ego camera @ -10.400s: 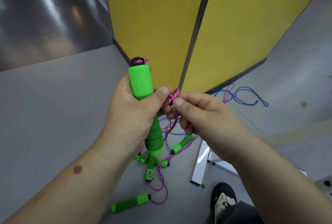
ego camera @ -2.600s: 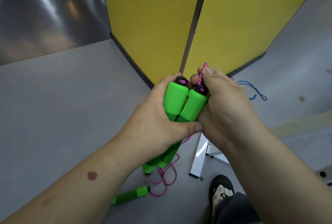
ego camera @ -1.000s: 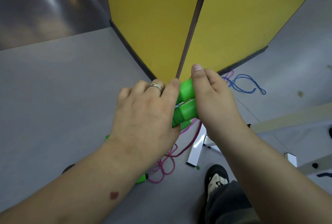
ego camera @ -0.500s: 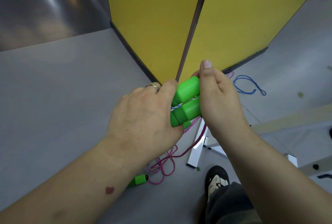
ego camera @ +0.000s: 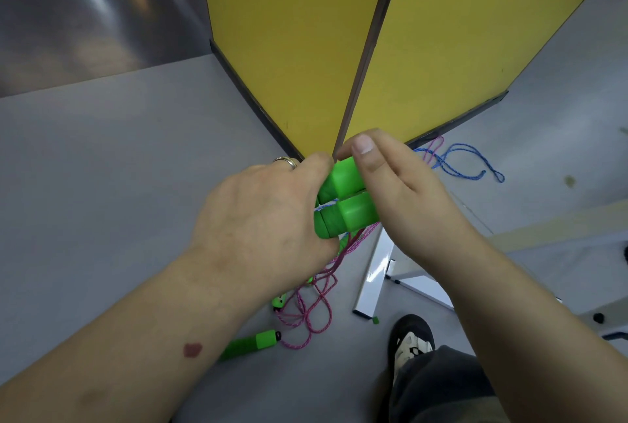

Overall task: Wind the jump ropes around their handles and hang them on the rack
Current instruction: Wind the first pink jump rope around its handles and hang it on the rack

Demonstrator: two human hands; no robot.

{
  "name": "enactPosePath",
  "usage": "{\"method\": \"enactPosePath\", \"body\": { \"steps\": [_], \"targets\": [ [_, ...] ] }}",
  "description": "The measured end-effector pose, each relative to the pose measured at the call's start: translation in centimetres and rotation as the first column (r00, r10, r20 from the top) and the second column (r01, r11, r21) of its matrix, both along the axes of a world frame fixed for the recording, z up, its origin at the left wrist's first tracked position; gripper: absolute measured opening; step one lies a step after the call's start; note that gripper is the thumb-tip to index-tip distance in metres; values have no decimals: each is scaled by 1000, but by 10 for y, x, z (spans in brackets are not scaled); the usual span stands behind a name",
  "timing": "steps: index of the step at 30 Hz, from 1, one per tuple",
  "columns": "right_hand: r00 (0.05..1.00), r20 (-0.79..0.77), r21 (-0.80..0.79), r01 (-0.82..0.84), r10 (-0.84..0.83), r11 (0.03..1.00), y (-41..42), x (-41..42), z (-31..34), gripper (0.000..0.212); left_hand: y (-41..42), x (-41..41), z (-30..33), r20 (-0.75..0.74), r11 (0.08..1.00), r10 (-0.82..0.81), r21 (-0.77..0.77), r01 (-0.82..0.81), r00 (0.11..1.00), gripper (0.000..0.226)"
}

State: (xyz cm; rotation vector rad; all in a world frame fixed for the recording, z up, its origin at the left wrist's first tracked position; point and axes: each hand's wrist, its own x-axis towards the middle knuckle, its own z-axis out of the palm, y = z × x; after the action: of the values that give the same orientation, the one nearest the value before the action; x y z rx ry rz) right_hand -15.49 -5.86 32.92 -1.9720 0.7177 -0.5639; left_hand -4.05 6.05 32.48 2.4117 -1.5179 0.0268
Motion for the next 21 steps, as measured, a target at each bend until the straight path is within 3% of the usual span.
{"method": "enactPosePath", "body": {
  "steps": [6,10,13,16,19,21],
  "targets": [
    [996,-25,-129,83,-87,988,-1,7,-9,41,-1,-2,-2,49,1000,-19,-21,20,999,39],
    [988,20,-176,152,-151,973,-1,5,-6,42,-2,-4,-6,173,998,15,-69,-3,985,71],
    [988,5,-169,154,-156,973,1,5,-4,42,-3,-8,-4,94,999,8,-40,-4,996,63],
    [999,5,93,45,-45,995,-7,2,-4,43,-1,-4,0,-23,999,41,-9,-42,999,48],
    [997,50,450,-81,66,889,-24,-5,-3,57,1,7,8,-163,998,57,-5,-59,985,46],
    [997,20,448,-77,77,890,-30,-9,-4,43,2,16,12,-238,995,97,-9,-102,966,48]
  ]
}}
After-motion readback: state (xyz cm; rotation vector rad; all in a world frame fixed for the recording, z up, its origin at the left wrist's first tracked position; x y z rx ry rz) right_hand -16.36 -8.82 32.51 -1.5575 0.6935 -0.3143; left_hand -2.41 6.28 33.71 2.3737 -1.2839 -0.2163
